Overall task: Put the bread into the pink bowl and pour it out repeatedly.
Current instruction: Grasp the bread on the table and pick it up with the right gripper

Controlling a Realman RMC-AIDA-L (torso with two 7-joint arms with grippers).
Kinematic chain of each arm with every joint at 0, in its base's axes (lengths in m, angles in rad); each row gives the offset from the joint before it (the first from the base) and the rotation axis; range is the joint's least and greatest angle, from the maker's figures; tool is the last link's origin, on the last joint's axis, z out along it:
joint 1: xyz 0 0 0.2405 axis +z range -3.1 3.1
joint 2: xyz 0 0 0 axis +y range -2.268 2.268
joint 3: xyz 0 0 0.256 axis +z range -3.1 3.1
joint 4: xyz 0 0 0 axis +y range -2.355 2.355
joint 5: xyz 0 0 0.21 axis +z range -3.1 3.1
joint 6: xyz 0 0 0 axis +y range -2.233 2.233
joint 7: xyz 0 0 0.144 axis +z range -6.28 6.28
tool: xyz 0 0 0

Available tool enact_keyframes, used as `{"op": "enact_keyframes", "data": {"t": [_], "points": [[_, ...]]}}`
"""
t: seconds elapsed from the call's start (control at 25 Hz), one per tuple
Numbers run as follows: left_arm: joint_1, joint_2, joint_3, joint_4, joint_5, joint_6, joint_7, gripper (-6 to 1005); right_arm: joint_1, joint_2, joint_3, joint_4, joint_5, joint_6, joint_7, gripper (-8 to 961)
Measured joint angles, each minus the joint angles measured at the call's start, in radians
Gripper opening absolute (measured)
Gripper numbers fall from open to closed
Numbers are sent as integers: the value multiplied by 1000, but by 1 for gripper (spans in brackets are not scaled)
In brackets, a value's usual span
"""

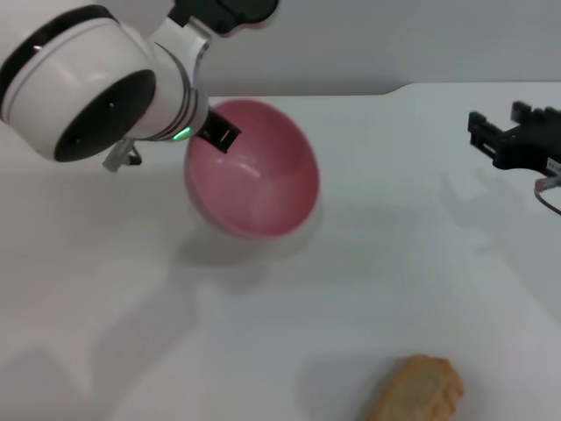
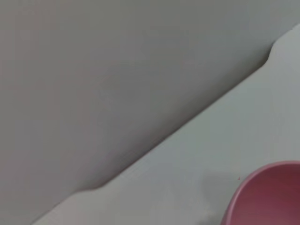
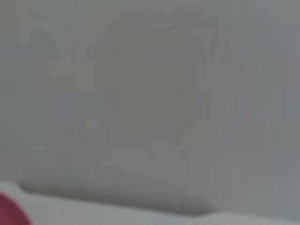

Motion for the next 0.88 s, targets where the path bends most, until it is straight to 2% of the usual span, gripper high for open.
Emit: {"op": "enact_keyframes", "data": {"t": [0.08, 0.24, 0.52, 0.88], "points": [[26, 4, -35, 47, -43, -92, 32, 47, 42, -1, 50, -16, -1, 134, 56, 558], [37, 5, -35, 72, -45, -131, 33, 47, 88, -2, 112, -64, 30, 357, 89, 559], [33, 3, -45, 41, -46, -122, 35, 47, 74, 0, 103, -161, 97, 534, 86, 545], [37, 3, -55, 15, -49, -112, 32, 47, 70, 1, 37, -121, 184, 677, 81, 527]]}}
